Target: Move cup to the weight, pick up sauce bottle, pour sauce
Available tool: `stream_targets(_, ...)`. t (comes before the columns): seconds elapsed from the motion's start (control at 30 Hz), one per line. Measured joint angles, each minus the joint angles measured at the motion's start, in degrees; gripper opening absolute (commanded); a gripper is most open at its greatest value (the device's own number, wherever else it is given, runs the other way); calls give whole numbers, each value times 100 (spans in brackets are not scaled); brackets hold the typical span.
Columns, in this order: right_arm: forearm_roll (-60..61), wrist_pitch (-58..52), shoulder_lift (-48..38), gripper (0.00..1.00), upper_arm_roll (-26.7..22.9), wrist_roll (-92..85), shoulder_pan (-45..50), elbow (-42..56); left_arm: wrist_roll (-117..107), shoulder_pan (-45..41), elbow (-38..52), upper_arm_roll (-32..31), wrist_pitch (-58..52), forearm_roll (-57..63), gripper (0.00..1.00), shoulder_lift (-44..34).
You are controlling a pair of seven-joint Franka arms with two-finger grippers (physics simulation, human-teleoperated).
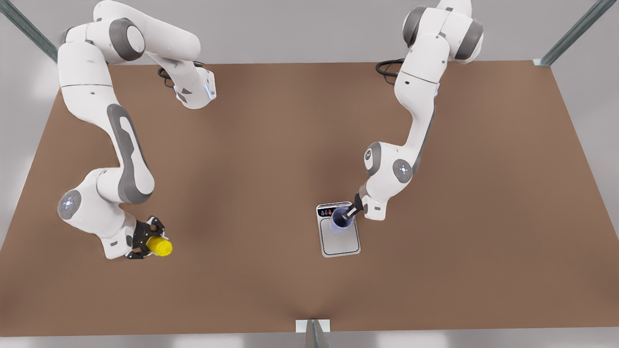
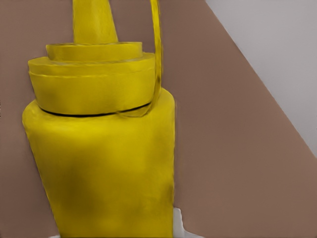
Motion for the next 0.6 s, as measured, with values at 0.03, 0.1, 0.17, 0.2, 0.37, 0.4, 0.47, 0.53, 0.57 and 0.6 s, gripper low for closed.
stream_targets(0.03,-513,106,-55,56,5,708,221,-106,-3,-1,-3,0,0,-26,66,0)
stream_targets(0.1,-1479,559,-190,56,70,2084,643,-484,5,-3,-2,14,-17,-61,66,-22)
stream_targets(0.17,-2402,665,-207,56,72,3218,1144,-521,-16,-1,1,18,-60,-81,68,-82)
stream_targets(0.2,-2581,629,-205,56,71,3440,1293,-492,-20,-3,-5,15,-70,-88,68,-118)
stream_targets(0.37,-3431,45,-162,56,45,3469,1836,19,-21,0,-6,67,-427,-100,68,-408)
stream_targets(0.4,-3609,-277,-126,56,40,3472,2055,220,6,5,-6,123,-540,-100,68,-439)
stream_targets(0.47,-3977,-603,-22,56,36,3481,2343,438,347,7,-8,407,-953,-100,68,-521)
stream_targets(0.53,-4285,-838,-21,56,36,3672,2563,483,757,13,-23,712,-1190,-100,68,-519)
stream_targets(0.57,-4487,-862,-7,56,36,3844,2642,477,986,12,-23,897,-1415,-100,68,-519)
stream_targets(0.6,-4622,-964,37,56,36,3897,2738,485,1240,15,-15,1138,-1644,-100,68,-528)
